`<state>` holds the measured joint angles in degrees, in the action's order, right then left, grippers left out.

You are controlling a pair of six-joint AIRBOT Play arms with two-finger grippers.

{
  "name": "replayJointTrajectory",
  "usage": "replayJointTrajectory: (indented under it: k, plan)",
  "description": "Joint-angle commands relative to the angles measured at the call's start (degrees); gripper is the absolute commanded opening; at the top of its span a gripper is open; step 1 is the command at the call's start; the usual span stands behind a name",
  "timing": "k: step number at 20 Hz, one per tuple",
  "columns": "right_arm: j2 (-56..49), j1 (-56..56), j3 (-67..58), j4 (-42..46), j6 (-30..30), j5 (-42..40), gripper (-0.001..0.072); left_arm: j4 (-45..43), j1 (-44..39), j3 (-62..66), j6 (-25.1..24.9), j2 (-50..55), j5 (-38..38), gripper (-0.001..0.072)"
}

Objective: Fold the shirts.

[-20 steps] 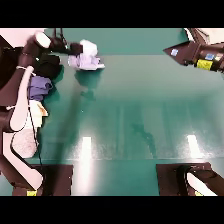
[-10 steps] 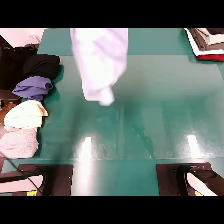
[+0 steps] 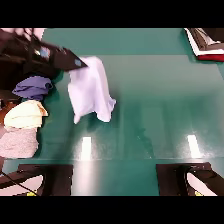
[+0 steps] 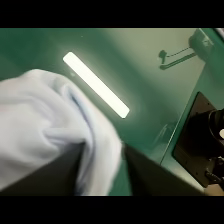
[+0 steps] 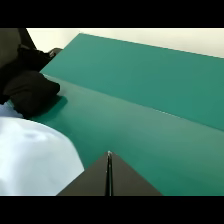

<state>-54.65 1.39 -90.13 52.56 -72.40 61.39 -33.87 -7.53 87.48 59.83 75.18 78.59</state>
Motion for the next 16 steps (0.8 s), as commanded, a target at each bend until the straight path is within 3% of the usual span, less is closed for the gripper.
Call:
replayJointTrajectory:
  k: [1,4,7,9,14,16]
  plan:
    - [-0.02,0.04,-0.11,0.17,-0.04,1.27,0.0015,-0.31,0.63,-8.31,3.19,-0.2,-1.25,0.0664]
    - [-0.02,0.04,-0.11,0.17,-0.02,2.32,0.0015,-2.08,5.49,-5.81,4.96,-0.96,4.09,0.0663]
    - [-0.02,0.04,-0.11,0.2,-0.04,4.87,0.0015,-16.41,8.85,-7.08,9.31,-1.51,5.46,0.0663]
    - [-0.02,0.04,-0.11,0.2,-0.04,6.27,0.0015,-21.55,10.19,-11.45,10.49,-1.53,1.73,0.0663]
    - [-0.02,0.07,2.78,-0.09,-0.44,7.23,0.0015,-21.2,13.53,-26.12,10.27,1.09,-13.79,0.0664]
    - [-0.02,0.13,5.75,-0.57,-2.25,7.15,0.0015,-20.7,13.64,-27.47,10.12,4.39,-16.04,0.0664]
